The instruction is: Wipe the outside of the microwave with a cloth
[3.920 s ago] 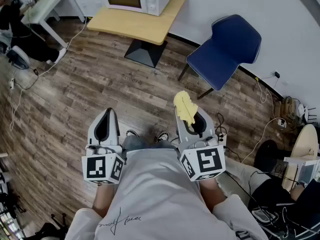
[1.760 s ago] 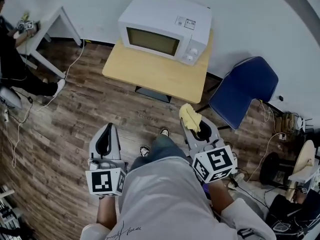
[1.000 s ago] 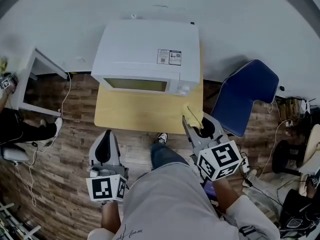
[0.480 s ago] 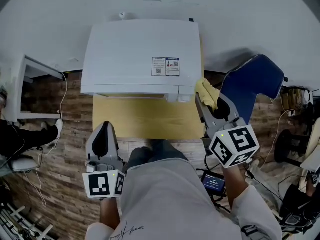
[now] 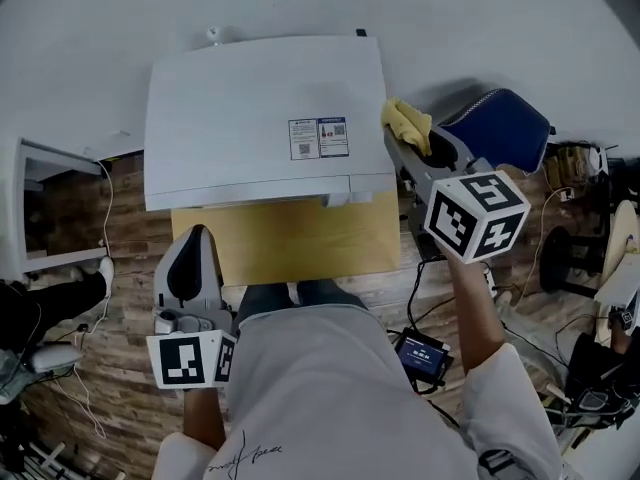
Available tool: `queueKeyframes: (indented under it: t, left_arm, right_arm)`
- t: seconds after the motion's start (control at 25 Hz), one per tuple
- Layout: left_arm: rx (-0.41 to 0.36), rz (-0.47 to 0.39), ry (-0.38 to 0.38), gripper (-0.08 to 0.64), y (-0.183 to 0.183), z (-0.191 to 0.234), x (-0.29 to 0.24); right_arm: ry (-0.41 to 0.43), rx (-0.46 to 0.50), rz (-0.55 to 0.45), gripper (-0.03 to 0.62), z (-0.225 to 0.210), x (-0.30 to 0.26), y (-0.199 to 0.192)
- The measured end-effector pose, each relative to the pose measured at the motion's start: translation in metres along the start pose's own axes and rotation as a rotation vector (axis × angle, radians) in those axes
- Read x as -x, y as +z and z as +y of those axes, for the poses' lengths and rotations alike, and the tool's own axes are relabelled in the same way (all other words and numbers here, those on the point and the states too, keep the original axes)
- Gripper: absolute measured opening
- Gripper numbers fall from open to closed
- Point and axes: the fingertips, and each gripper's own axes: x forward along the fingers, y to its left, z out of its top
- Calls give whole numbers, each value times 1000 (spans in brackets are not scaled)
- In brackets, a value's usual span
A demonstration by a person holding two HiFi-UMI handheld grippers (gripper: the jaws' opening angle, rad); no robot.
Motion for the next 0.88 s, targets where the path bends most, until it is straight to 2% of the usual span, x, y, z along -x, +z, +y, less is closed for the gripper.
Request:
queueKeyframes:
  t: [0.16,0.44,0.72,0.88]
  left_arm:
    - [-9,-11,-71,-5,8,11,-13]
    - [-31,-37,-122,-5,22,48,-16]
    - [-40,-32,-170,-5,22,78,-16]
    - [-30,-22,-193,-5,18,92,-19]
  right_arm:
    - [-20,17,100,121,-7,-30,9]
    - [-160,-1,233,121,-49,-87,30]
    - [-313,-5,368,120,-96,-134,38]
    - [-372,-7,465,120,-109,-148,33]
